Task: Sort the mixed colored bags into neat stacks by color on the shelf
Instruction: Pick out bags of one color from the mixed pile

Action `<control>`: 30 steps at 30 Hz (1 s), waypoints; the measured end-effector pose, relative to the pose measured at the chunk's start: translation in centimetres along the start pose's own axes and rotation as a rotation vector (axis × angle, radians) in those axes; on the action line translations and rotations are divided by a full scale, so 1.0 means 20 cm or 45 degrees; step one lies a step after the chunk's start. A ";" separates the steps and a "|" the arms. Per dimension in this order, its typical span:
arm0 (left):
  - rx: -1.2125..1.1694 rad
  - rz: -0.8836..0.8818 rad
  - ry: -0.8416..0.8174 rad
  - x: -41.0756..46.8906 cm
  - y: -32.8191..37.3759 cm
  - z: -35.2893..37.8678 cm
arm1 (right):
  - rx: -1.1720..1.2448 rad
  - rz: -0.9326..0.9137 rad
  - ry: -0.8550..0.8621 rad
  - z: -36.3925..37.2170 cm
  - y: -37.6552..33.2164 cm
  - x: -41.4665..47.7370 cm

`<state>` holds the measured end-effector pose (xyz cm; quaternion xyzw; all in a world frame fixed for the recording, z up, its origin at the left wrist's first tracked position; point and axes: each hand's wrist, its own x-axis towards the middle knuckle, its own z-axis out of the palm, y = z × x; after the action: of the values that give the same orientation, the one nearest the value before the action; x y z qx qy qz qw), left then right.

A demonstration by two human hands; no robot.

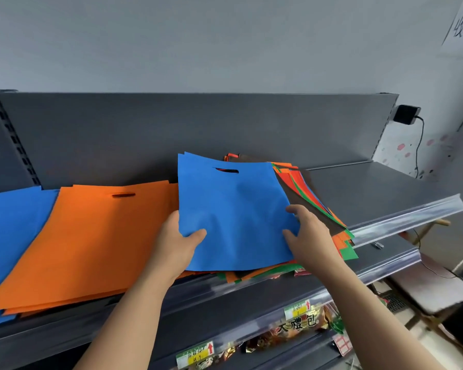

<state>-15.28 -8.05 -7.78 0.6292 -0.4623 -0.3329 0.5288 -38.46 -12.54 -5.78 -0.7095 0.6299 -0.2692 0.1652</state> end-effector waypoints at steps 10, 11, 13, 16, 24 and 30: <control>0.106 0.076 0.306 -0.12 -0.05 -0.47 | 0.122 -0.306 0.061 0.19 -0.38 -0.10; 0.118 0.083 0.325 -0.14 -0.05 -0.51 | 0.123 -0.324 0.055 0.22 -0.42 -0.11; 0.145 0.069 0.382 -0.17 -0.07 -0.64 | 0.132 -0.365 0.034 0.29 -0.52 -0.14; 0.198 0.018 0.466 -0.23 -0.09 -0.88 | 0.148 -0.411 -0.020 0.42 -0.72 -0.19; 0.429 -0.095 0.606 -0.35 -0.18 -1.55 | 0.186 -0.527 -0.172 0.76 -1.27 -0.39; 0.642 -0.134 0.685 -0.38 -0.31 -1.95 | 0.111 -0.593 -0.197 1.01 -1.54 -0.52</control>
<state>18.84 13.04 -5.88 0.8276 -0.3412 -0.0581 0.4419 -2.36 0.26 -6.03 -0.8463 0.4227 -0.2718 0.1770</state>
